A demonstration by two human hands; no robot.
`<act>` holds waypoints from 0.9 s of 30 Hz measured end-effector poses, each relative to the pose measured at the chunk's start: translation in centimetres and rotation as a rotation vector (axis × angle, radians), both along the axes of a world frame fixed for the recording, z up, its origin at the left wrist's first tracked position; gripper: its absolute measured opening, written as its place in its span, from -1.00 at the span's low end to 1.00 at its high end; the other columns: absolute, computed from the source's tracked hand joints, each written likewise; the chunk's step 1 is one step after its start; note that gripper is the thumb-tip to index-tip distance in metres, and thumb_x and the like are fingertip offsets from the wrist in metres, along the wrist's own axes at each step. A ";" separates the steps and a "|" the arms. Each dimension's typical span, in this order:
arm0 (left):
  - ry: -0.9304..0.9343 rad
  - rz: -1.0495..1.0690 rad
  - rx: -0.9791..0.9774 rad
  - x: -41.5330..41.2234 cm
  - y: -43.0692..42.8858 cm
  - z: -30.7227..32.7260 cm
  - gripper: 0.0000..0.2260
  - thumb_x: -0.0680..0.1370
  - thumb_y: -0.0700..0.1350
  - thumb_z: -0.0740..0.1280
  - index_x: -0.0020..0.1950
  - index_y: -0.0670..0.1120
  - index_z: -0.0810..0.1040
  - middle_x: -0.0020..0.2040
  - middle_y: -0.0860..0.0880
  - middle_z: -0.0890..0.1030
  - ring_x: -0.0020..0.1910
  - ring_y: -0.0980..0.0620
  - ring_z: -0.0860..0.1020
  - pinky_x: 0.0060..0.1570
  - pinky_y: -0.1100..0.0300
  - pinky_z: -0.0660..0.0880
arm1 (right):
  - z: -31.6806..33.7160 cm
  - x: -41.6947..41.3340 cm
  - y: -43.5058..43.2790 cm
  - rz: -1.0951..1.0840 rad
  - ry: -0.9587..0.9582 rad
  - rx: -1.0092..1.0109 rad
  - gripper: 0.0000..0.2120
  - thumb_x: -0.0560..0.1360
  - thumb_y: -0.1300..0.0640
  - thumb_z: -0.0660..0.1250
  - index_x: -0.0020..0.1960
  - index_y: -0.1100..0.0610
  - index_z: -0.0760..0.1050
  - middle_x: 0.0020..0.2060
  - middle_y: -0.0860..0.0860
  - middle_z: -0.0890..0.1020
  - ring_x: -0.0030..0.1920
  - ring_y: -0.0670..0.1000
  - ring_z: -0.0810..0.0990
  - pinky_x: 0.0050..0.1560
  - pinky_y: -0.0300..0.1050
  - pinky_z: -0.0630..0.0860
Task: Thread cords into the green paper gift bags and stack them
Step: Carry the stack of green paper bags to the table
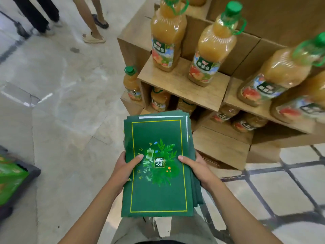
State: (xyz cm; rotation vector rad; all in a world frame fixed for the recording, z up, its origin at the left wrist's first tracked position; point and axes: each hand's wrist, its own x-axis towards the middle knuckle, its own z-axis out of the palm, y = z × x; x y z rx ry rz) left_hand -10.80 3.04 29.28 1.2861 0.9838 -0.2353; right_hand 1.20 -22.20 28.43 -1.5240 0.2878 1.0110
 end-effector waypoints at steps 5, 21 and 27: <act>-0.077 -0.241 0.046 -0.3 0.1 2.2 -0.33 0.33 0.23 0.60 0.36 0.14 0.46 0.16 0.04 0.70 0.03 -0.02 0.72 0.05 -0.11 0.66 | 2.4 -6.4 -2.0 -0.268 -0.044 0.022 -0.23 0.24 -0.12 0.64 0.39 -0.05 0.46 0.08 0.06 0.75 0.02 0.14 0.75 0.02 0.08 0.68; -0.148 -1.038 0.020 0.9 -19.9 4.3 -0.30 0.29 0.23 0.60 0.35 0.08 0.48 0.15 0.02 0.71 -0.01 0.04 0.72 -0.05 0.04 0.67 | 4.1 -25.9 -17.9 -1.024 -0.066 -0.030 -0.21 0.20 -0.21 0.60 0.35 0.03 0.52 0.13 0.07 0.73 0.12 0.16 0.72 0.22 0.23 0.62; -0.165 -1.243 0.028 -0.4 -34.8 4.8 -0.50 0.47 0.01 0.57 0.35 0.07 0.48 0.12 0.02 0.71 -0.04 0.02 0.73 -0.07 0.01 0.68 | 4.4 -31.6 -28.7 -1.244 -0.086 -0.006 -0.19 0.20 -0.21 0.60 0.38 0.03 0.49 0.17 0.06 0.72 0.16 0.15 0.71 0.28 0.26 0.58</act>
